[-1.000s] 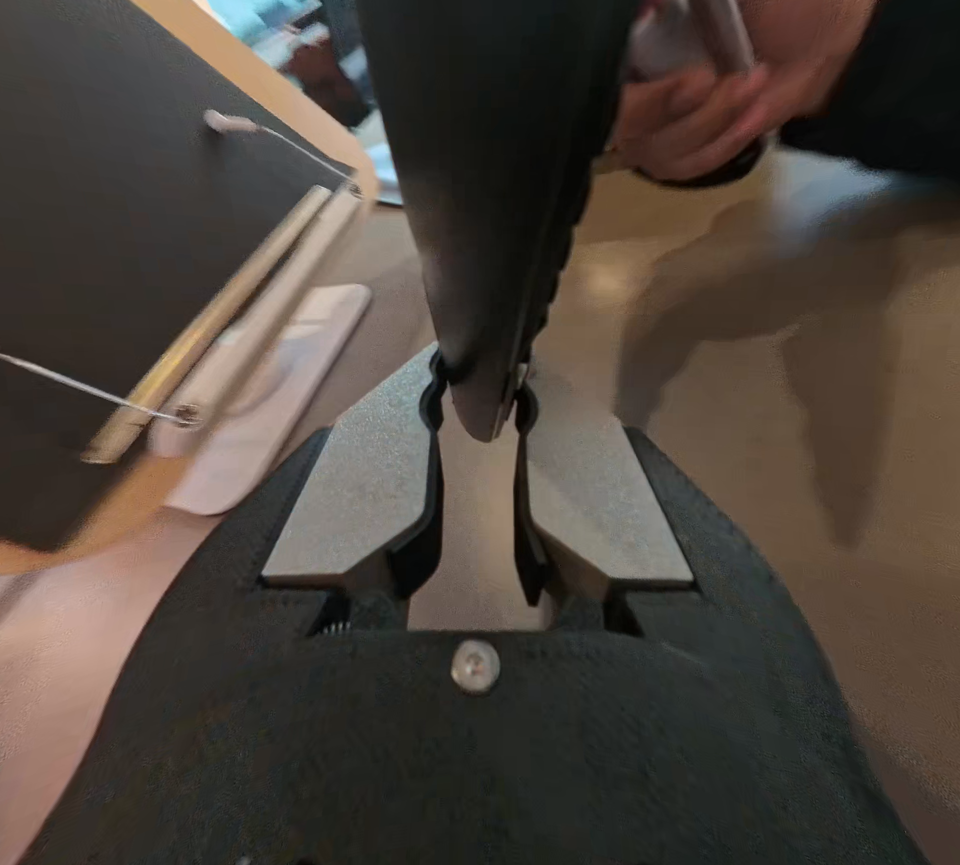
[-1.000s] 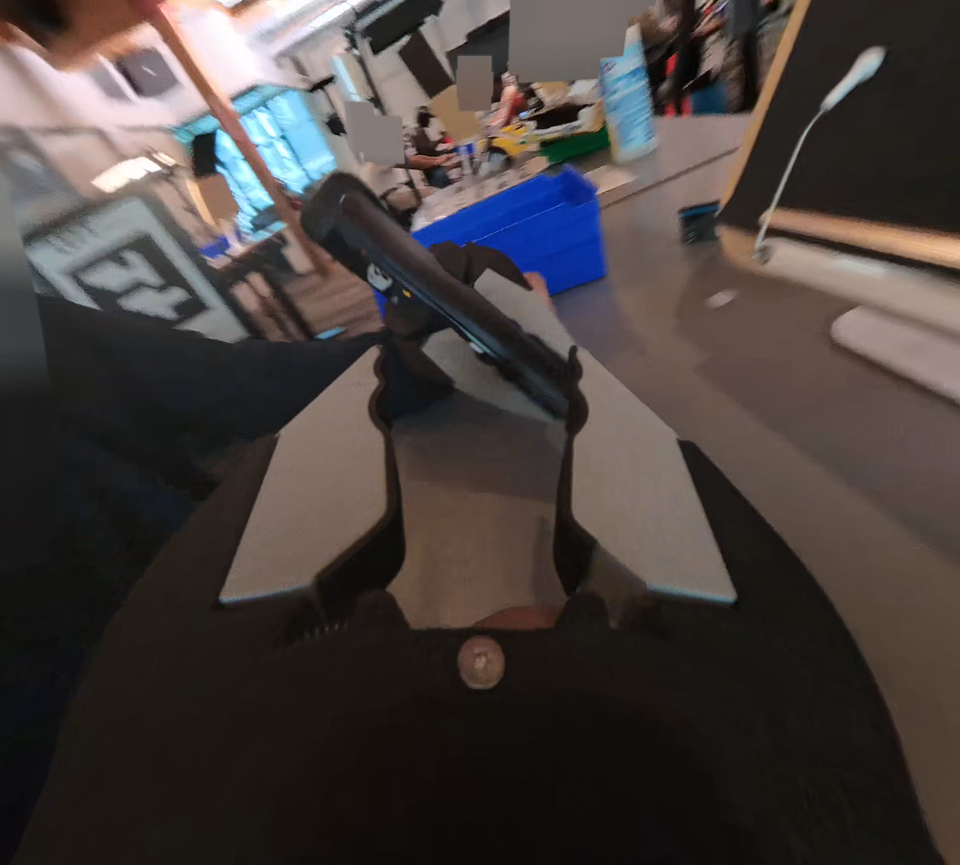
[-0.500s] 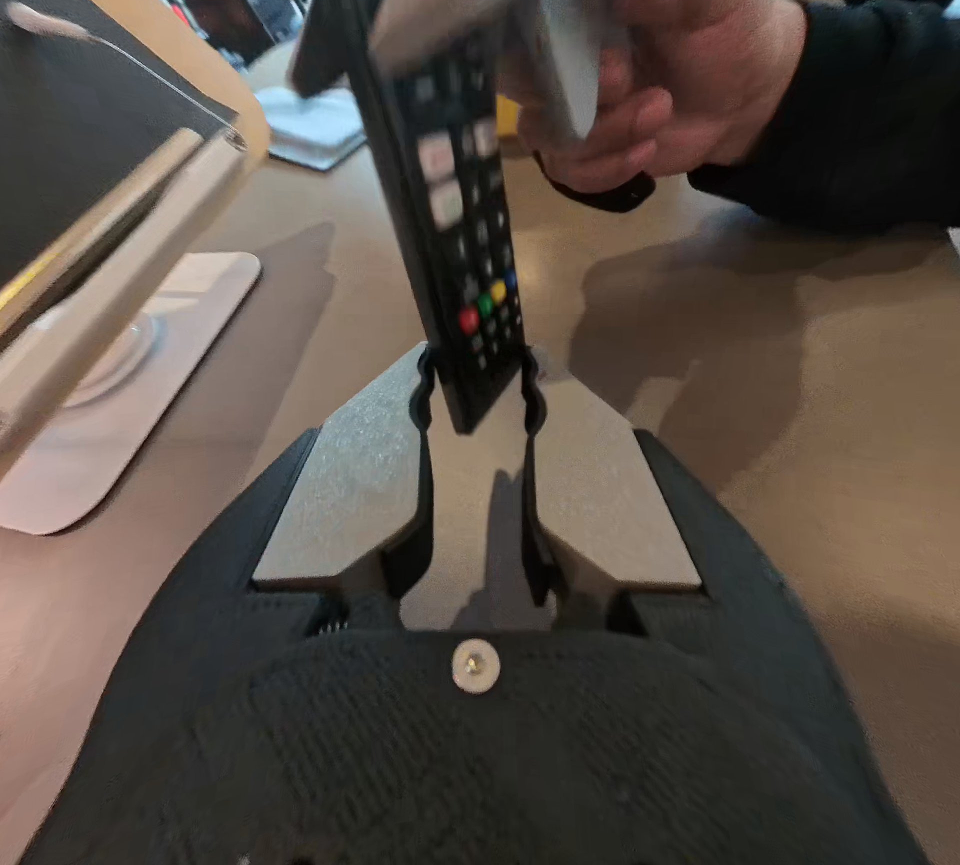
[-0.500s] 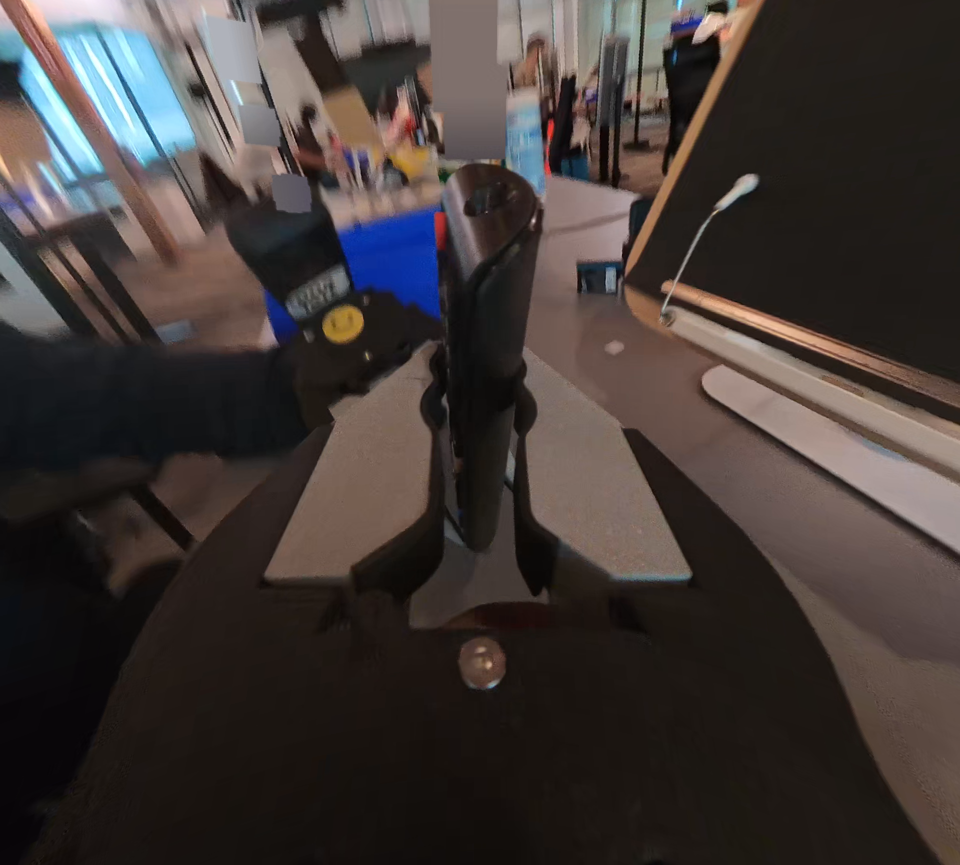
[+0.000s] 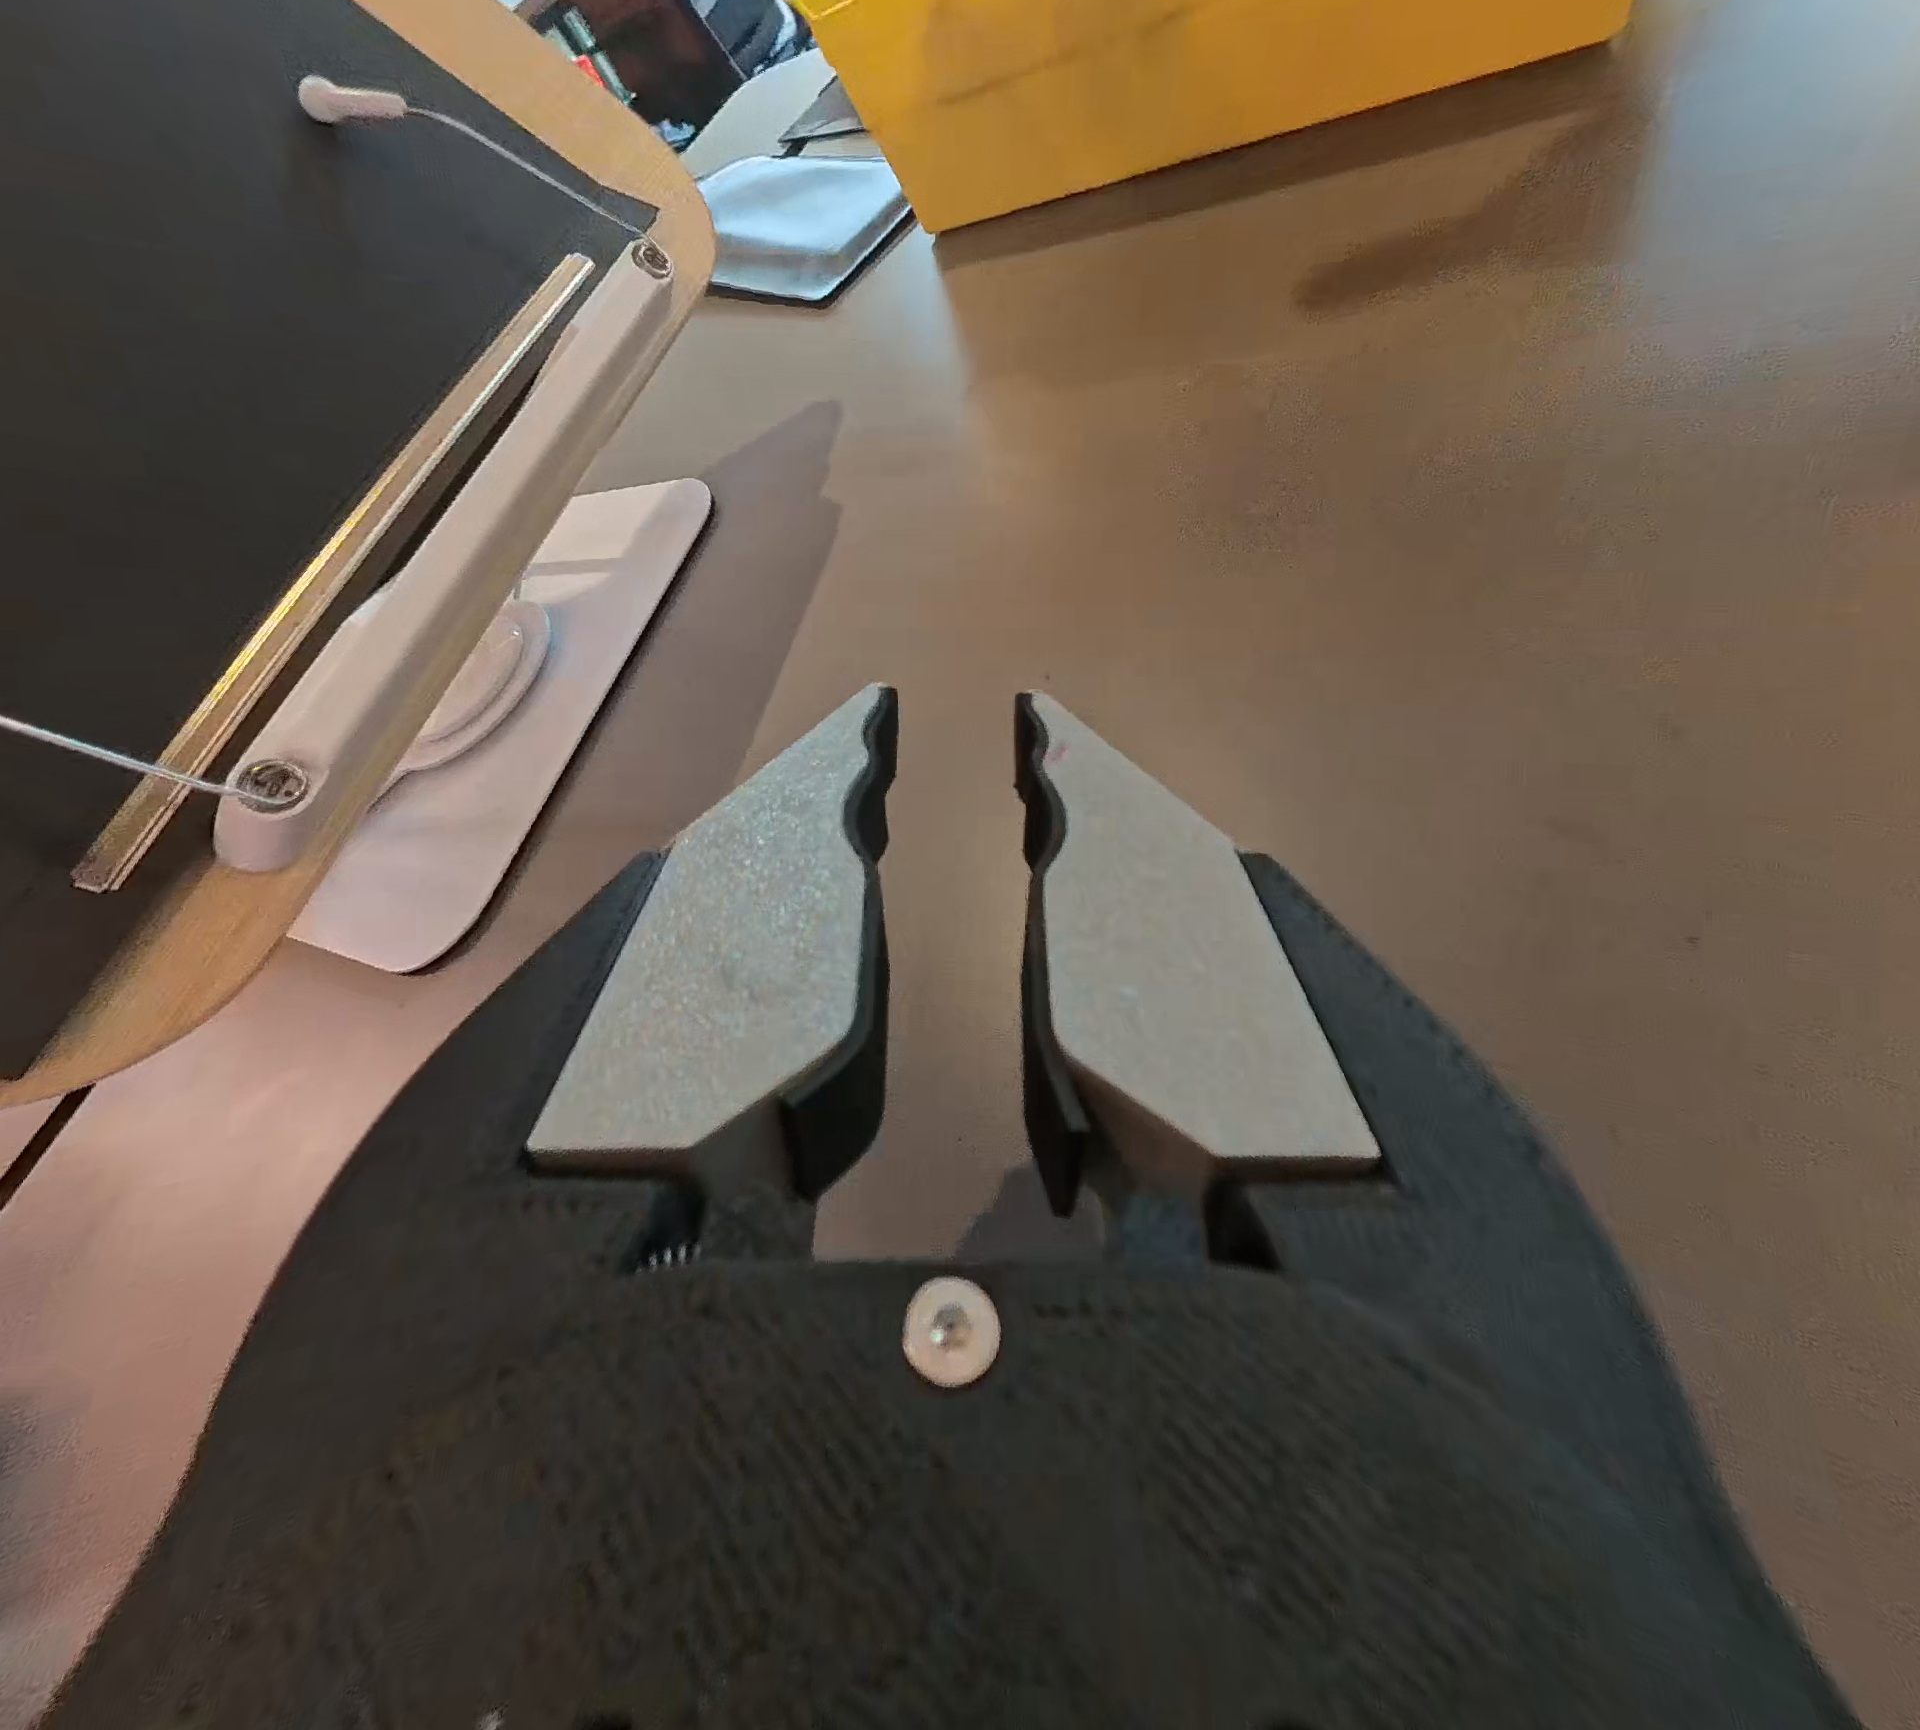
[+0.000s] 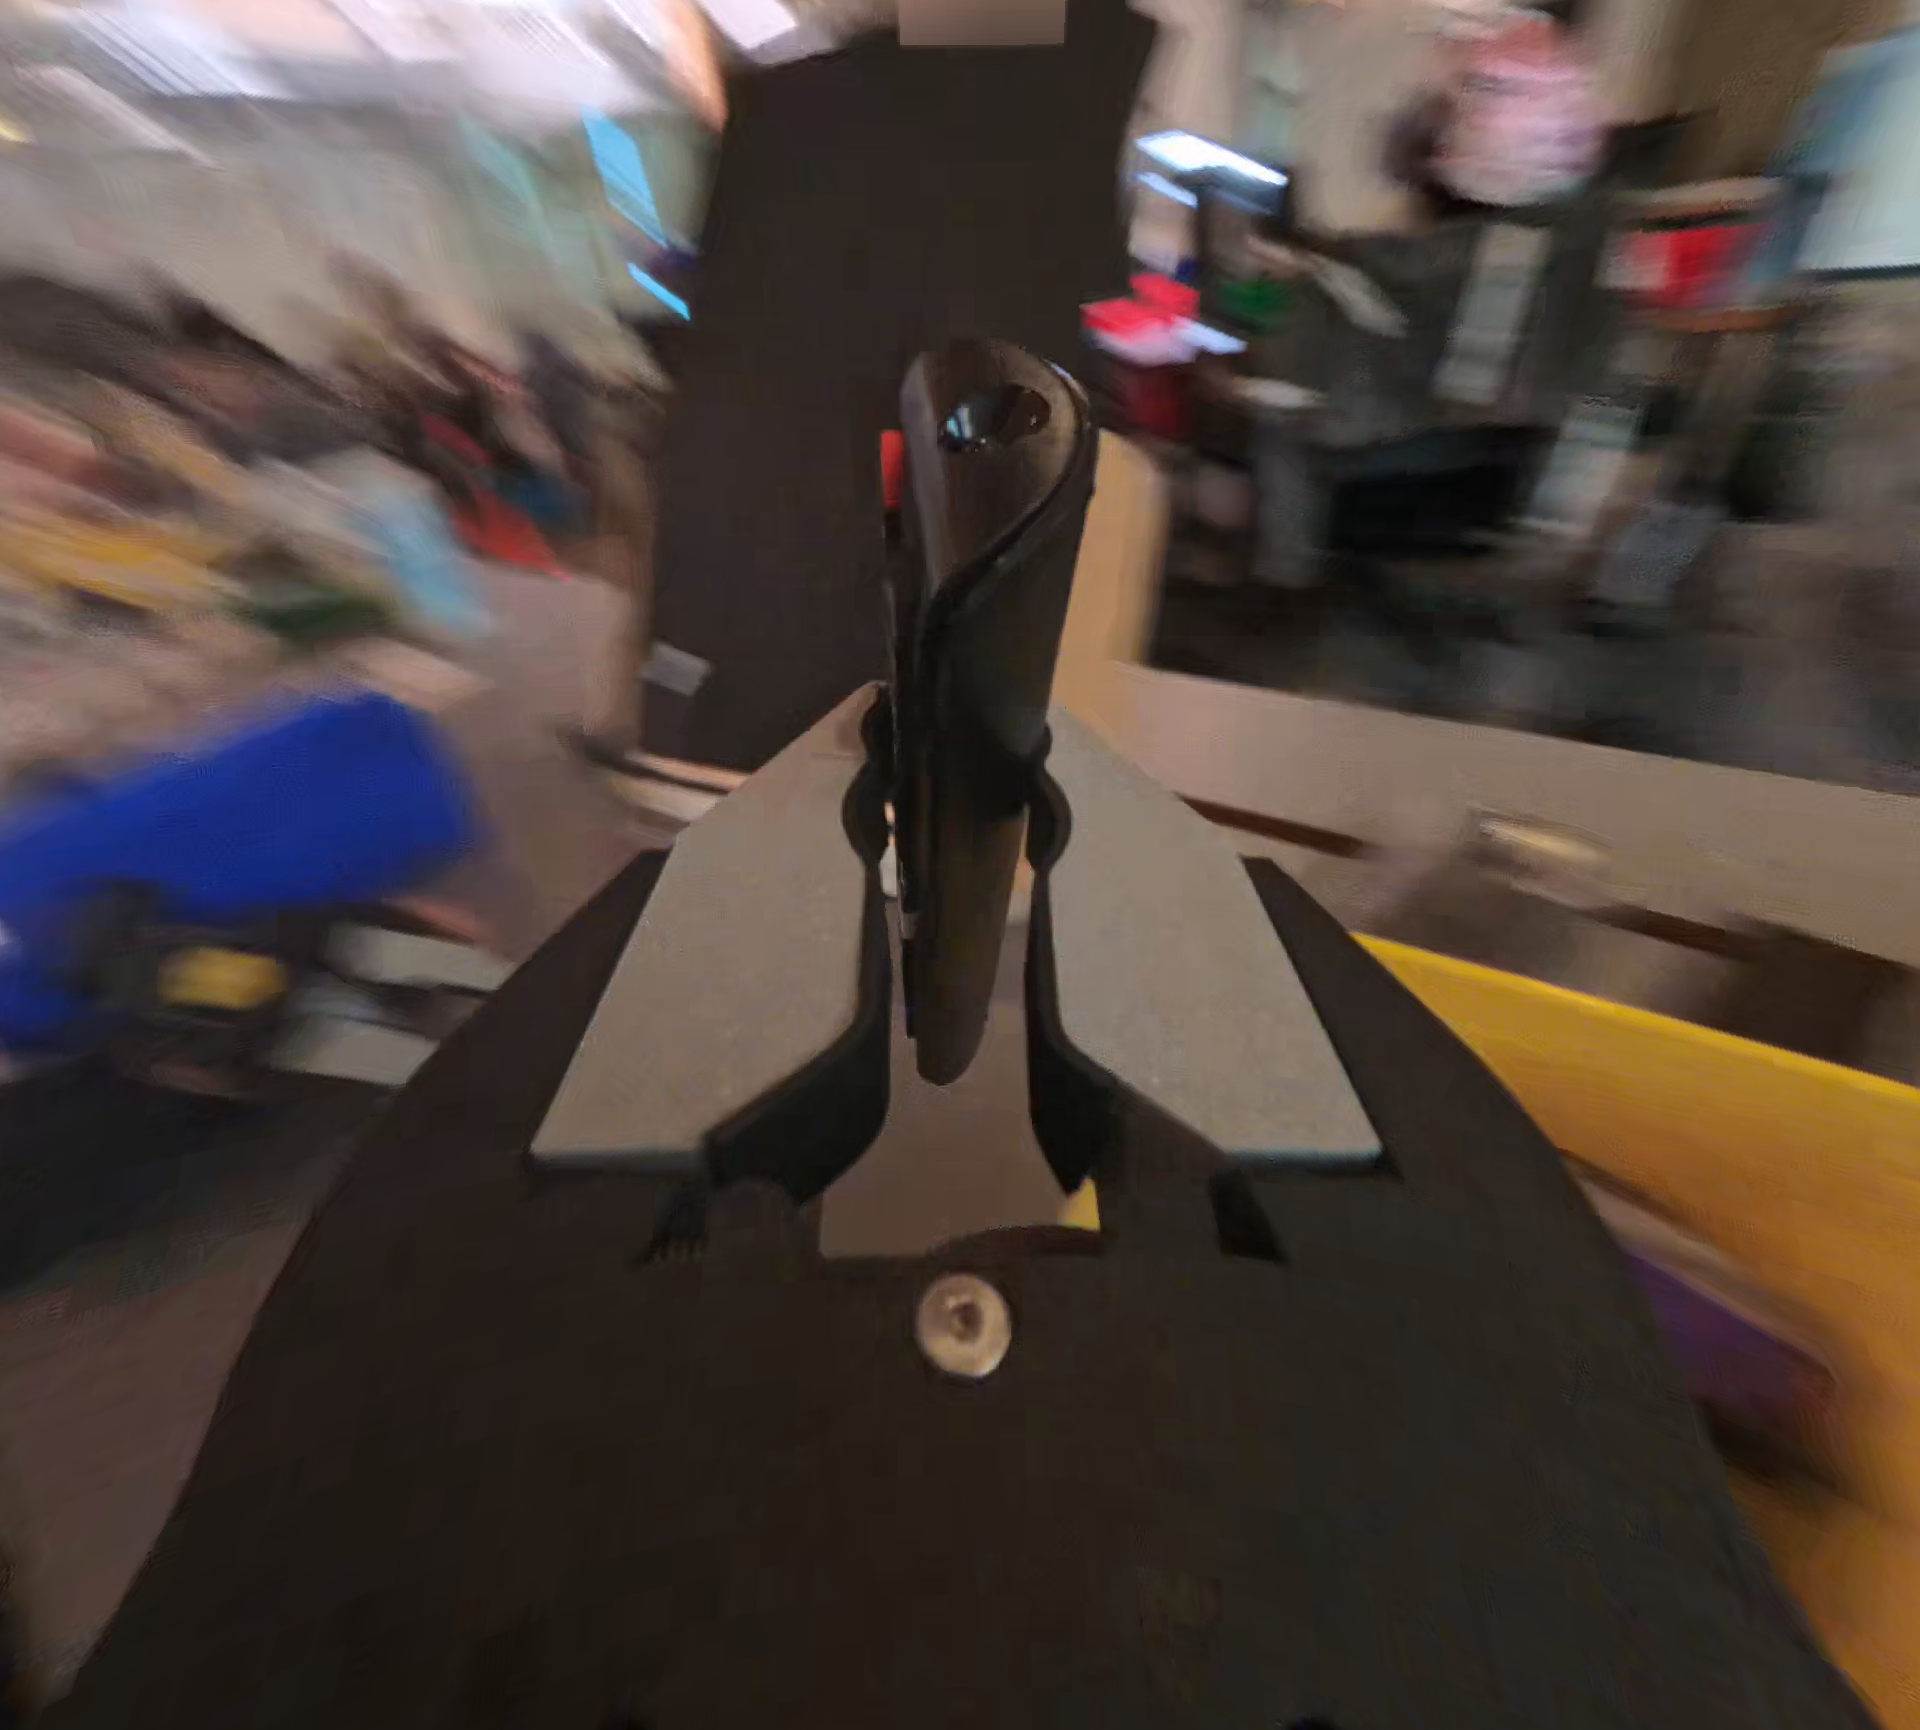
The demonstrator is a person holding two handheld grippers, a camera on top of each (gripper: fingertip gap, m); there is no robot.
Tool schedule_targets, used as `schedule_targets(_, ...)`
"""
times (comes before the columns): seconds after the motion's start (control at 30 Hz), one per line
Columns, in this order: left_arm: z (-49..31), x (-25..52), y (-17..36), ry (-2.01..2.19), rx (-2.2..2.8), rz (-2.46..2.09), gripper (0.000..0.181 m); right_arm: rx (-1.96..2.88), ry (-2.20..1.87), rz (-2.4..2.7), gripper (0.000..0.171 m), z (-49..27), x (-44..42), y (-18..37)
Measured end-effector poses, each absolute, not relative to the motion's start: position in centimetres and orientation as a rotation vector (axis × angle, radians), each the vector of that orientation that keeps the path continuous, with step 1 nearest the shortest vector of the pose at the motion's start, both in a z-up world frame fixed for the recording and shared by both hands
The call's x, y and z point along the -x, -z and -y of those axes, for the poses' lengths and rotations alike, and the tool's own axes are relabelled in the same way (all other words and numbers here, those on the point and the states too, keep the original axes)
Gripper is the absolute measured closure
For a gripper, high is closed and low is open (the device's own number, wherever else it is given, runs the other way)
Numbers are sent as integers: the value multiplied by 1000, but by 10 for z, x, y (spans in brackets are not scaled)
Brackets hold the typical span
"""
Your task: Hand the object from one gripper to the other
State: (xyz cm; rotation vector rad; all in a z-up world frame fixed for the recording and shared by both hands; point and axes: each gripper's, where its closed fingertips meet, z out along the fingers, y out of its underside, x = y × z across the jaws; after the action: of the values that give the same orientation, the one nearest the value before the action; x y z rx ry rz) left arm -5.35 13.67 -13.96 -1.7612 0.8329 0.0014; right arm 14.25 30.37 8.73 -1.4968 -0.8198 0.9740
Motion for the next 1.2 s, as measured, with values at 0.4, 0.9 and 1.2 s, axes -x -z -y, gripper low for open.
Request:
schedule_targets(0.4,-141,57,154,-51,1809,-855,164,2074,197,1242,120,-400,-228,51)
schedule_targets(0.9,-141,60,139,57,1813,-730,164,1710,-719,1280,117,-243,23,28)
schedule_targets(1.2,-141,61,144,30,1837,-750,165,1618,-835,1249,124,-229,84,138)
